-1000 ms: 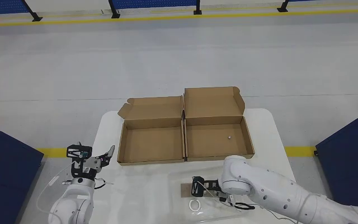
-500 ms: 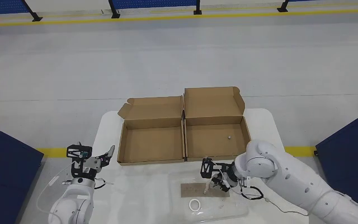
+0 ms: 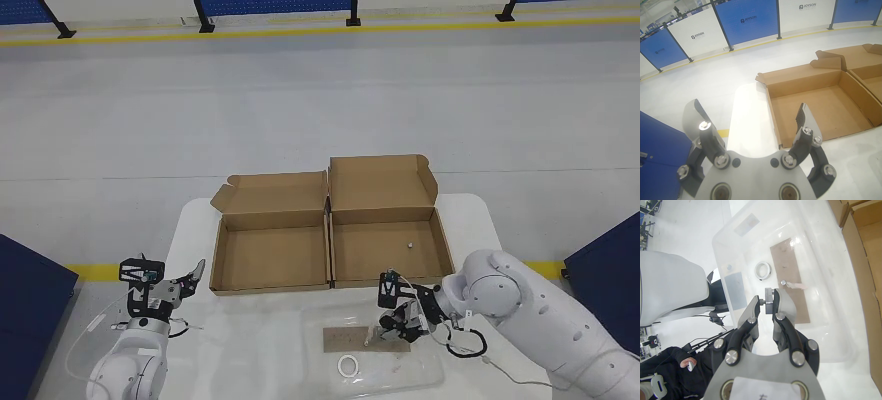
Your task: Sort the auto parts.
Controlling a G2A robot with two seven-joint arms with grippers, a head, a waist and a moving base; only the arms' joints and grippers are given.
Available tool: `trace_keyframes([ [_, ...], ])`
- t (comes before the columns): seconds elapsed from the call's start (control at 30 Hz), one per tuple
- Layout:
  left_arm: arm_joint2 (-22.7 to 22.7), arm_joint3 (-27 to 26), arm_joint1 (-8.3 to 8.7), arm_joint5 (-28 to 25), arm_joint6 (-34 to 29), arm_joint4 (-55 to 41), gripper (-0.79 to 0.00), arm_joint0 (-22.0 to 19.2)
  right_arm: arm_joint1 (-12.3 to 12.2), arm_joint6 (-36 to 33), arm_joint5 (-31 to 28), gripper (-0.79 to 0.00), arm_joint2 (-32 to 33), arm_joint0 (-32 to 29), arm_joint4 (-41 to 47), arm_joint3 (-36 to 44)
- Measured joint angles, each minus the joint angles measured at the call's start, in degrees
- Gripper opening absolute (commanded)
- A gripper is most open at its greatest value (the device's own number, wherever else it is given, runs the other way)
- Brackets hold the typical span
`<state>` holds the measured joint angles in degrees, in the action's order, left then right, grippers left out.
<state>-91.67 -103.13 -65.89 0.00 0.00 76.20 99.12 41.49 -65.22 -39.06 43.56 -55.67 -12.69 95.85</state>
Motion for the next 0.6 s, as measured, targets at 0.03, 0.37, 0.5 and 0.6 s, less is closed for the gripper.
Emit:
trace_keyframes([
  [0.03,0.0,0.0,0.0,0.0,0.0,0.0,0.0,0.0,0.0,0.0,0.0,-0.785,0.0,0.0,0.0,0.0],
  [0.37,0.0,0.0,0.0,0.0,0.0,0.0,0.0,0.0,0.0,3.1,-3.1,-0.785,0.6,-1.1,8.1,-3.7],
  [0.5,0.0,0.0,0.0,0.0,0.0,0.0,0.0,0.0,-0.5,5.1,-5.1,-0.785,0.6,-1.3,13.8,-5.7],
  [0.6,0.0,0.0,0.0,0.0,0.0,0.0,0.0,0.0,-1.2,6.8,-6.8,-0.785,0.2,-1.3,18.4,-7.1],
])
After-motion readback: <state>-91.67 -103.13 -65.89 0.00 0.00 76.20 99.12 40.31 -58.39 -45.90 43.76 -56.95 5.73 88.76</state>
